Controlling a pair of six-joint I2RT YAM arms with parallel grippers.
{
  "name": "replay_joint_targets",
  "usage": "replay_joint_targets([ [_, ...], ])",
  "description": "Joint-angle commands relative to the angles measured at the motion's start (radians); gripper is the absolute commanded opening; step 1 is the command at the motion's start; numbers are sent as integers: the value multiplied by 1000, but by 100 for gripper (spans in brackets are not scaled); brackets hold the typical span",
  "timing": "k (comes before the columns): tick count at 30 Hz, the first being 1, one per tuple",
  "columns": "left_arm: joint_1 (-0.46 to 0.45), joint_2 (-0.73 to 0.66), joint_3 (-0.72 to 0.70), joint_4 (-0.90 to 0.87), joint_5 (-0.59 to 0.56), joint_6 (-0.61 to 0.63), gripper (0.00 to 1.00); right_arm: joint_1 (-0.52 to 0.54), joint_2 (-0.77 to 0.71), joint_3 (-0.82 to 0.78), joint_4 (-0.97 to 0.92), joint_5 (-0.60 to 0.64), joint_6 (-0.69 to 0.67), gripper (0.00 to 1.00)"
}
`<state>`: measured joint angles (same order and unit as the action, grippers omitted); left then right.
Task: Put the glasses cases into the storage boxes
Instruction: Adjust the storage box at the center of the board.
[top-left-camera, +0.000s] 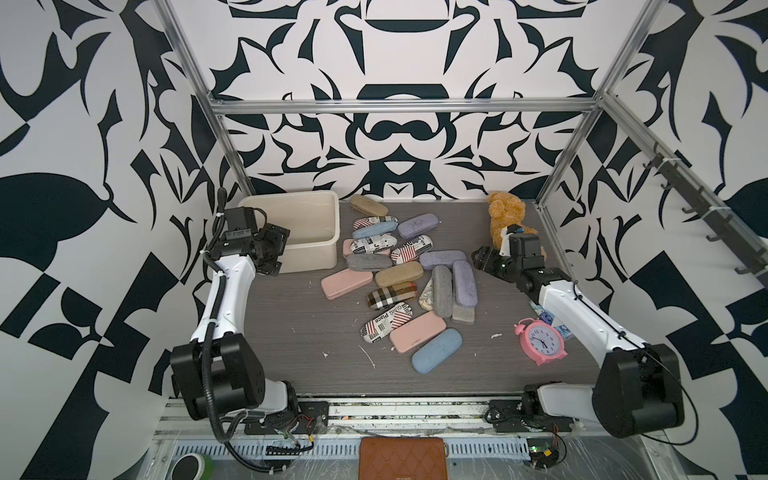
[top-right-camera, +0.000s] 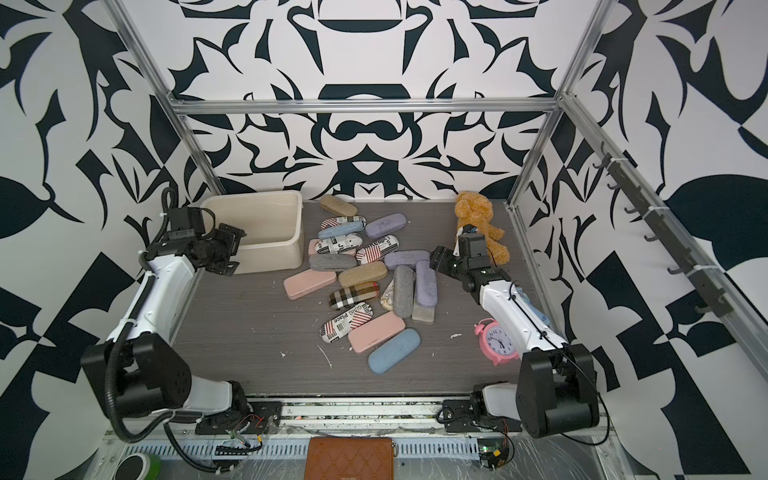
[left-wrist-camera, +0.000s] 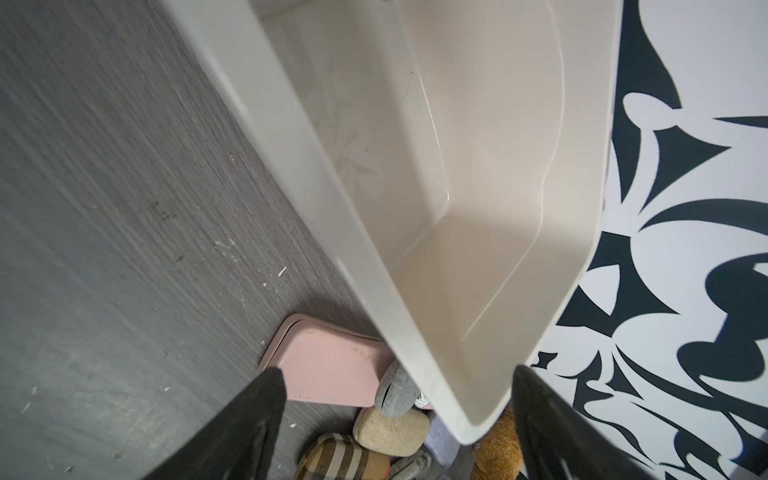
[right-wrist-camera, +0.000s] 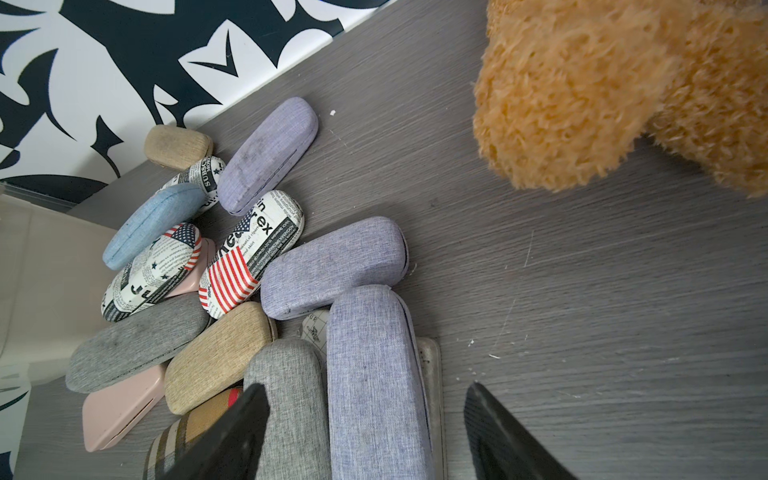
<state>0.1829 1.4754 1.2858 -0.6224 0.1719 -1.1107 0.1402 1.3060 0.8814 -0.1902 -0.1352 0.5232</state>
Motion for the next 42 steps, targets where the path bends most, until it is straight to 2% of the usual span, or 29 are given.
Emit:
replay_joint_targets([
  [1, -5, 58, 54, -53, -30, -24, 81, 6, -14, -2, 15, 16, -13, 78],
  [7, -3, 132, 61, -39, -67, 2, 67, 6, -21, -3, 8, 26, -14, 77],
  [11, 8, 171, 67, -63, -87, 62, 52, 6, -31, -2, -1, 45, -17, 75],
  [15, 47, 152, 55, -72, -97, 135, 37, 6, -39, -3, -2, 40, -16, 74],
  [17, 74, 139, 56, -63, -97, 181, 26, 7, -41, -3, -2, 36, -14, 73],
  [18, 90, 137, 59, -66, -101, 200, 25, 7, -43, -4, -2, 36, -15, 73],
  [23, 147, 172, 153, -96, -28, 339, 4, 9, -51, -7, -1, 29, -12, 73],
  [25, 153, 205, 253, -179, -48, 410, 0, 12, -53, -8, 0, 28, -10, 73],
  [30, 156, 257, 510, -330, -38, 657, 0, 18, -59, -12, 6, 15, -5, 73],
  [35, 155, 336, 663, -478, -44, 919, 0, 23, -69, -13, 9, 0, -2, 73],
  [37, 155, 343, 659, -492, -87, 977, 0, 23, -82, -22, 19, -3, 0, 73],
  [39, 150, 316, 593, -446, -173, 1042, 0, 24, -85, -31, 31, -10, 6, 73],
  [42, 150, 271, 541, -431, -126, 1116, 0, 25, -73, -26, 31, -38, 12, 73],
])
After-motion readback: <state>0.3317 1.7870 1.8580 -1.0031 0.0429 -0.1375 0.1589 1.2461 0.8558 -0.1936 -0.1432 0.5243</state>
